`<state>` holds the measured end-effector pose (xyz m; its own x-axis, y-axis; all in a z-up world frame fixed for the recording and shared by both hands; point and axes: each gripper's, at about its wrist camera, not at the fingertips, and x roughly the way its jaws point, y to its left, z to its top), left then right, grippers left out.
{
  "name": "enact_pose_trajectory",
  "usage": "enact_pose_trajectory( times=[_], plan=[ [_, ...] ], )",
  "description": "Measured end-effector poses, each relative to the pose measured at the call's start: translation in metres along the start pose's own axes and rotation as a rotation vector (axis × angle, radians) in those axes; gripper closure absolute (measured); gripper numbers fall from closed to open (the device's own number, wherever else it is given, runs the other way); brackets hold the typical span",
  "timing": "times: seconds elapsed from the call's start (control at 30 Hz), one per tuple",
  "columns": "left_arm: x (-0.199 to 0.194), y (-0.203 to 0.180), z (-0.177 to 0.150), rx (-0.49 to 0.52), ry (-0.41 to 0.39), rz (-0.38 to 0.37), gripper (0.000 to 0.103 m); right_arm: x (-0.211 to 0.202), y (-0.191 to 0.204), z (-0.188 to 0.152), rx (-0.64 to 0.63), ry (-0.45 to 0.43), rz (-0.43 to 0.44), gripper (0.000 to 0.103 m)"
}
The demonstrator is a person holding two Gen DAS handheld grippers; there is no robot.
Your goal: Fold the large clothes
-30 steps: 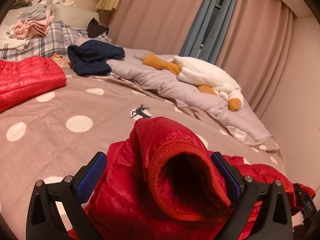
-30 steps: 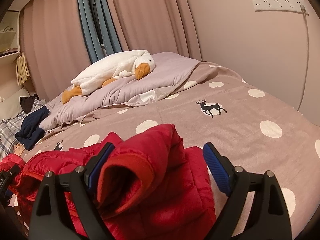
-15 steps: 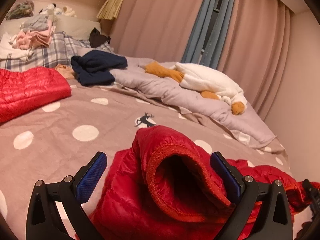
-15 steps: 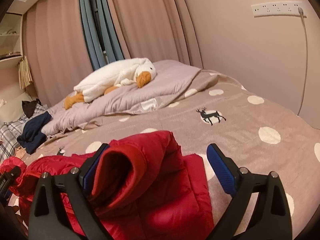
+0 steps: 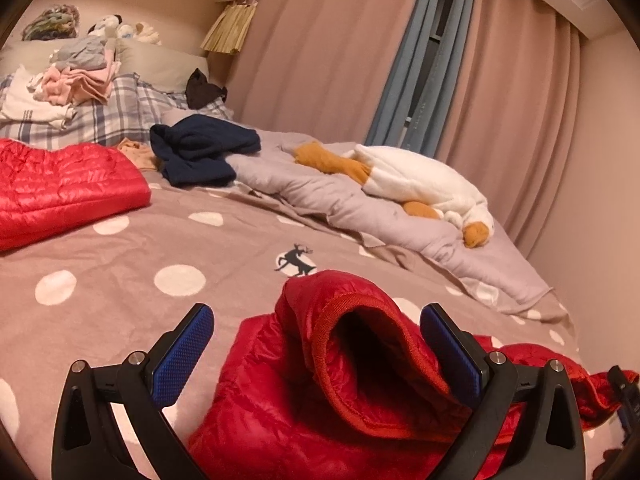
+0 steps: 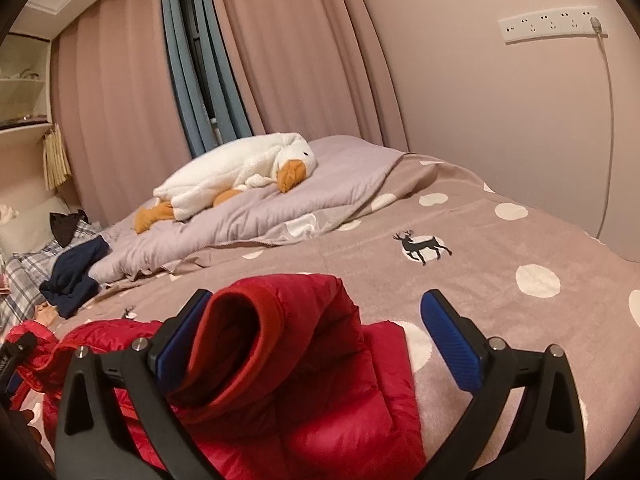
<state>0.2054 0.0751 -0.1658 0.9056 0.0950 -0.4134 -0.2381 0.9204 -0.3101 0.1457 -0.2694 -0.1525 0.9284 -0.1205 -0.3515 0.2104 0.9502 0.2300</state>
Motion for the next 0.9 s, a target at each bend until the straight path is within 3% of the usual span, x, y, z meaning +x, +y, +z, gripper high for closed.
enact_pose_trajectory(
  times=[0.3,0.9],
  plan=[
    [-0.009,0.003,0.008,-0.014,-0.026,0.036,0.001,-0.006,0.000,0.004,0.009,-0.017,0.000,0.001],
    [-0.021,0.007,0.021,-0.035,-0.031,0.023,0.001,-0.016,0.006,0.016,0.011,-0.031,0.010,0.000]
  ],
)
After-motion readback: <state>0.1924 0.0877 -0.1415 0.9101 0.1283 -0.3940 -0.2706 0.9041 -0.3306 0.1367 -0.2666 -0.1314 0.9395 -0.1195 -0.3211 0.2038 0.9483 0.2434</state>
